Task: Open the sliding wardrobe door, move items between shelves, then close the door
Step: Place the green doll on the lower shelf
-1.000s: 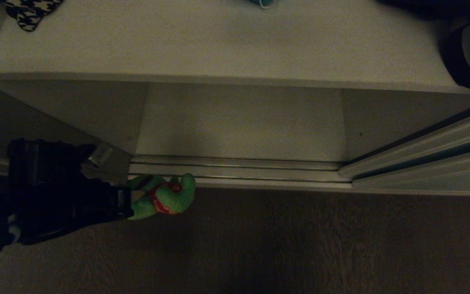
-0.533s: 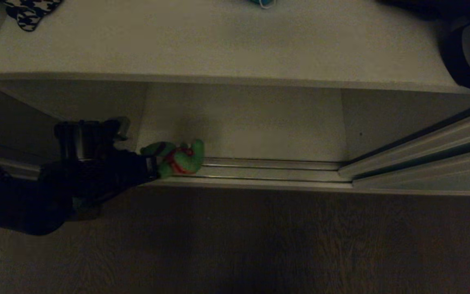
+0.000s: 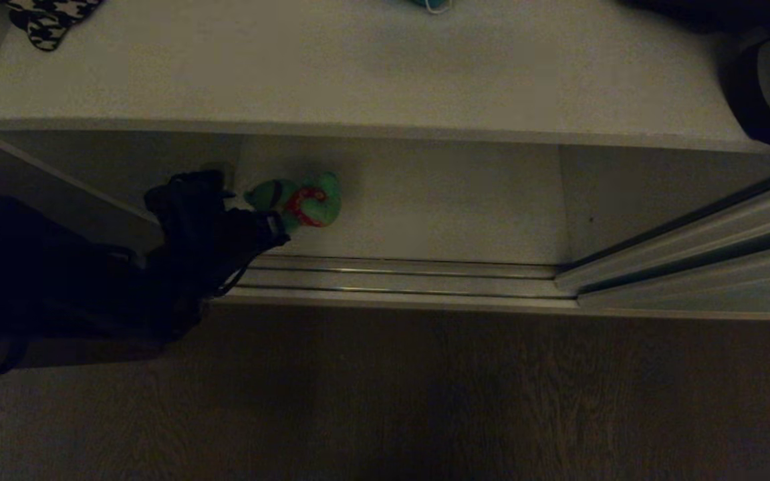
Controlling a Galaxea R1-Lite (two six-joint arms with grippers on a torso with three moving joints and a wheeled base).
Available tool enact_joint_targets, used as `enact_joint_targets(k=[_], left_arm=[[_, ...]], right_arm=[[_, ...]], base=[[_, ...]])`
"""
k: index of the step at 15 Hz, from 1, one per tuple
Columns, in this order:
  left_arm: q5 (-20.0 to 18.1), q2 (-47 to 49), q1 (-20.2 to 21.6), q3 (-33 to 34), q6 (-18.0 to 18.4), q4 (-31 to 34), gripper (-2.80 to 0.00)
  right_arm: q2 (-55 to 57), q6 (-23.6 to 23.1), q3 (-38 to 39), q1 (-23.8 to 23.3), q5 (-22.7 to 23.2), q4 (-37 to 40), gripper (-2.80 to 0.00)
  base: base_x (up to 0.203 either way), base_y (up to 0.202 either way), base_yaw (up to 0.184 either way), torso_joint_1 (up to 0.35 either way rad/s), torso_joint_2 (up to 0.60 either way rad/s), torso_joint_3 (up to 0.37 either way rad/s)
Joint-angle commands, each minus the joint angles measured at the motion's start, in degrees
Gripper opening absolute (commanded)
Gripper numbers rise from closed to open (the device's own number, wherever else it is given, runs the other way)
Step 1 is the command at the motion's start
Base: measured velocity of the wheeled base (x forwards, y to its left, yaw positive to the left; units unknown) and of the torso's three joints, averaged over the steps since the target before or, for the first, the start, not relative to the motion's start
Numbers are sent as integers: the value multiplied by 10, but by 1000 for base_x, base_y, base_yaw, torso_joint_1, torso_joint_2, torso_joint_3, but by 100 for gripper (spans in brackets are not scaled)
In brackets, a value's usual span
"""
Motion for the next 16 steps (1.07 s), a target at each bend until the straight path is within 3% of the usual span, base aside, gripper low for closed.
enact_joint_targets(k=[1,5,8,12,16], left_arm=[[7,77,-1,-44,1,-42,-280],[16,199,0,-155,3,-114,-280],[43,269,2,-248,2,-165,-280],[69,336,8,-377,4,-190,-280],[75,368,10,-413,3,-191,-280]], right_arm=[[-1,-1,0,0,0,0,-280],[-1,0,0,0,0,0,-280],[-1,0,0,0,0,0,-280],[-1,0,0,0,0,0,-280],[-1,0,0,0,0,0,-280]], base=[[0,0,0,0,0,0],[0,0,0,0,0,0],[0,0,0,0,0,0],[0,0,0,0,0,0],[0,0,0,0,0,0]])
